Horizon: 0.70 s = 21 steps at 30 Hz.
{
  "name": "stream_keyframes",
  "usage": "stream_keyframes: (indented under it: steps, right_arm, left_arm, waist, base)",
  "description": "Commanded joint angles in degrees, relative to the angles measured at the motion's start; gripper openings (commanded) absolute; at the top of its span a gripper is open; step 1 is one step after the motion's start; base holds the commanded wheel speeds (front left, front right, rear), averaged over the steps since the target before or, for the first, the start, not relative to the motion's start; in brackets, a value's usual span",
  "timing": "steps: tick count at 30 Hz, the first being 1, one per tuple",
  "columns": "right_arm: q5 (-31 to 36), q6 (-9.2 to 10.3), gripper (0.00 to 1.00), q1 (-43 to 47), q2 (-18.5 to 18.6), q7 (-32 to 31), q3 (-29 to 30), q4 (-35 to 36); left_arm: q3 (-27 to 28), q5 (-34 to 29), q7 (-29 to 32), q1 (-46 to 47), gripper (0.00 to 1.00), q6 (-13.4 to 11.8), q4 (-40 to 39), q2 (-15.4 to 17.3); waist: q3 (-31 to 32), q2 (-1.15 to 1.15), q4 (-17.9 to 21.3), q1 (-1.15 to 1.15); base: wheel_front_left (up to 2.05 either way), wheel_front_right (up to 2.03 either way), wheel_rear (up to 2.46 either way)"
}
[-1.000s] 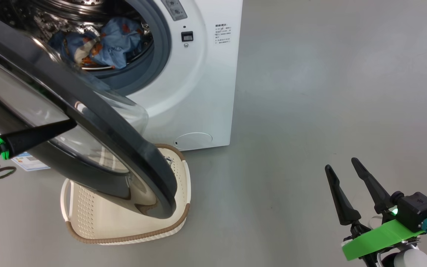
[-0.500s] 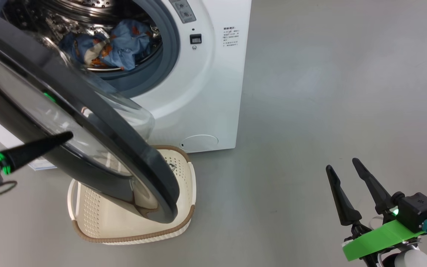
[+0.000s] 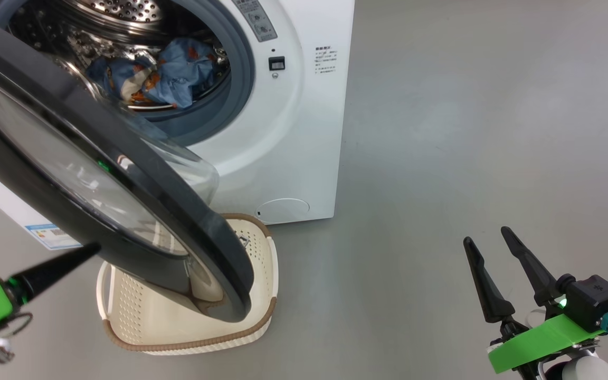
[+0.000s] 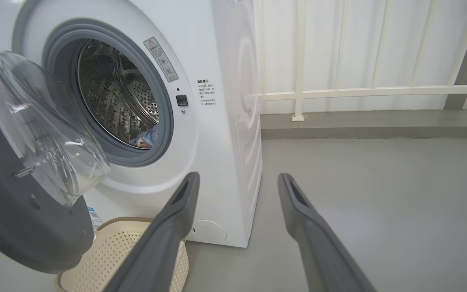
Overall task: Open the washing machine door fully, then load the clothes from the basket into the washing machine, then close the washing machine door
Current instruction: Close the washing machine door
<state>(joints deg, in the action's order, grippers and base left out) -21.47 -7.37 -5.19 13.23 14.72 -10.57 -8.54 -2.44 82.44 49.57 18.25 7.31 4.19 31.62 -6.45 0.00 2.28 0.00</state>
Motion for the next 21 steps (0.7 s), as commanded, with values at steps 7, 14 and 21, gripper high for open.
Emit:
stream_keyframes:
  steps: [7,14,21]
  right_arm:
    - [0.13,-0.12,1.00,0.52,0.91,0.28,-1.27,1.28]
    - [0.15,-0.12,1.00,0.51,0.97,0.28,-1.47,1.25]
    - [0.10,-0.12,1.00,0.43,1.02,0.28,-1.53,1.14]
  left_arm:
    - [0.88,-2.48,-6.64,-3.21,0.44,0.17,1.67,2.16]
    - [-1.18,-2.84,-12.91,-5.80,0.82,0.18,4.32,0.61]
    - [-2.74,-4.81,-21.76,-7.50,1.00,0.18,7.68,-0.99]
  waist:
    - [0.43,0.00,-0.06,0.00]
    - [0.56,0.00,-0.07,0.00]
    - [0.50,0.00,0.18,0.00]
  base:
    - [0.00,0.00,0.00]
    - [0.00,0.00,0.00]
    - [0.00,0.00,0.00]
